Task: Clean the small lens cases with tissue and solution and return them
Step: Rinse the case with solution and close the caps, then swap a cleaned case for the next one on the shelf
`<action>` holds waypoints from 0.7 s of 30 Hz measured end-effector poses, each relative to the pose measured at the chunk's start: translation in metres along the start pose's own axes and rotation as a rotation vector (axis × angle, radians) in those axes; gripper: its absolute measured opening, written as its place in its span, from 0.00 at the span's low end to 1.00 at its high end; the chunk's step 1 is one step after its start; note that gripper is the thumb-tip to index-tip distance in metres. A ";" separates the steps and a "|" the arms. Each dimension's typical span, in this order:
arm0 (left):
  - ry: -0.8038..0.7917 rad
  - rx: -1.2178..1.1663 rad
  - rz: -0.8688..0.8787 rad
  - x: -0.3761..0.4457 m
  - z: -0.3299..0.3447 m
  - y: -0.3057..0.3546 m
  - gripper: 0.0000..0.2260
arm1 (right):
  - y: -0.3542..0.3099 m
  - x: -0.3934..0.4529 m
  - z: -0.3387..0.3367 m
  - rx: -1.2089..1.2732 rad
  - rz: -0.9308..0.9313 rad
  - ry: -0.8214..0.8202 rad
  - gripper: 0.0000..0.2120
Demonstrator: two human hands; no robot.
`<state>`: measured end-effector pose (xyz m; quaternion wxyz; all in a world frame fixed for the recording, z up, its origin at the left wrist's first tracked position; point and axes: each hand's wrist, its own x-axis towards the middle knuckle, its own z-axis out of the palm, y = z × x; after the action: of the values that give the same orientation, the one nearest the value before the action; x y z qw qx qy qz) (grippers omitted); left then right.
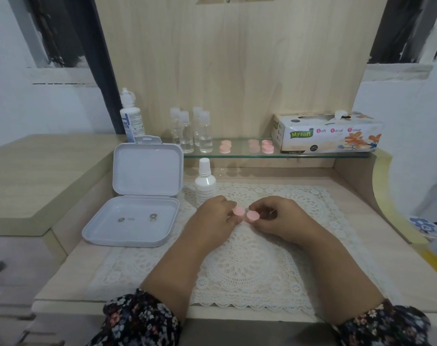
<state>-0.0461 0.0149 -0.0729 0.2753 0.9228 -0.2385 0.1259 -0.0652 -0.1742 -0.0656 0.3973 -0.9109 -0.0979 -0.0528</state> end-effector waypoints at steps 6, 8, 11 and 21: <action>0.136 -0.011 -0.026 -0.005 -0.004 -0.001 0.10 | -0.007 -0.001 0.002 -0.049 -0.021 0.021 0.06; 0.178 0.019 -0.050 -0.005 -0.006 -0.002 0.11 | -0.011 0.001 0.002 -0.020 -0.005 0.093 0.05; 0.162 0.056 -0.115 -0.007 -0.008 -0.001 0.11 | -0.022 0.007 -0.002 0.005 0.007 0.213 0.05; 0.092 0.071 -0.145 -0.005 -0.009 0.001 0.10 | -0.063 0.075 -0.030 -0.461 -0.073 0.484 0.13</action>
<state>-0.0517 0.0212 -0.0673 0.2613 0.9401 -0.1533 0.1562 -0.0065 -0.1439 0.0128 0.1906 -0.9337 -0.0188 -0.3025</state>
